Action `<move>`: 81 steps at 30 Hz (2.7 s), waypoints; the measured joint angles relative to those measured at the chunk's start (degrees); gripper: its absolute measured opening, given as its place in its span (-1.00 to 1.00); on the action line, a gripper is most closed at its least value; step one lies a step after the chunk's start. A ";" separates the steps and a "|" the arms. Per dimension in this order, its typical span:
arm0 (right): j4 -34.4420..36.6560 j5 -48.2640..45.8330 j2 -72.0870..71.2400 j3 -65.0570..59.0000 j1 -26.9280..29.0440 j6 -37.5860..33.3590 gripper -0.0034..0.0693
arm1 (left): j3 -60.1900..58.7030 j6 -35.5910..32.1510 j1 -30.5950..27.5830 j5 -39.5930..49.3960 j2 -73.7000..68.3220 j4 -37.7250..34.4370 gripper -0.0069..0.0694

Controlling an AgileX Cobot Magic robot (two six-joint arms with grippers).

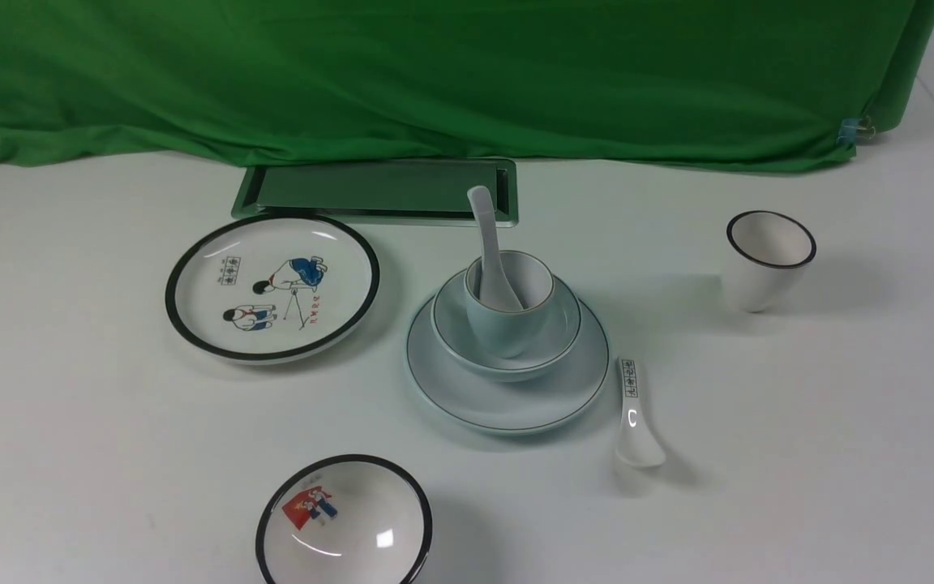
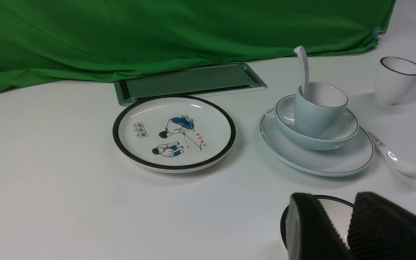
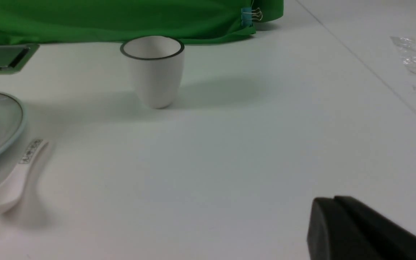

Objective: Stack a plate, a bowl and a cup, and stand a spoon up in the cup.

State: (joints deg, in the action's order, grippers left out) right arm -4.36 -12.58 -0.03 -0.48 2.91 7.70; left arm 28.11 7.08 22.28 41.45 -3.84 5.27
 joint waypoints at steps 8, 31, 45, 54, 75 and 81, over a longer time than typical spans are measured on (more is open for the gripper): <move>0.00 0.00 0.00 0.00 0.00 0.00 -0.75 | 0.00 0.00 0.00 0.00 0.00 0.00 -0.45; 0.05 0.00 0.00 0.00 0.00 0.01 -0.64 | -15.09 -5.02 -15.82 -31.77 0.60 -11.06 -0.76; 0.07 -0.05 0.00 0.00 0.00 0.06 -0.53 | -28.45 -10.54 -25.68 -29.08 3.72 -10.85 -0.89; 0.07 -0.05 0.00 0.00 0.00 0.06 -0.48 | -28.49 -13.67 -25.68 -28.47 3.72 -10.85 -0.89; 0.12 -0.13 0.00 0.00 0.05 0.06 -0.33 | -28.49 -14.04 -25.68 -28.47 3.72 -10.85 -0.89; 0.12 -0.13 0.00 0.00 0.05 0.06 -0.28 | -28.49 -14.04 -25.68 -28.47 3.72 -9.93 -0.89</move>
State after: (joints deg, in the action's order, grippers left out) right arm -4.24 -12.70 -0.03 -0.48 2.96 7.76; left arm -0.38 -6.96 -3.39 12.98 -0.12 -4.66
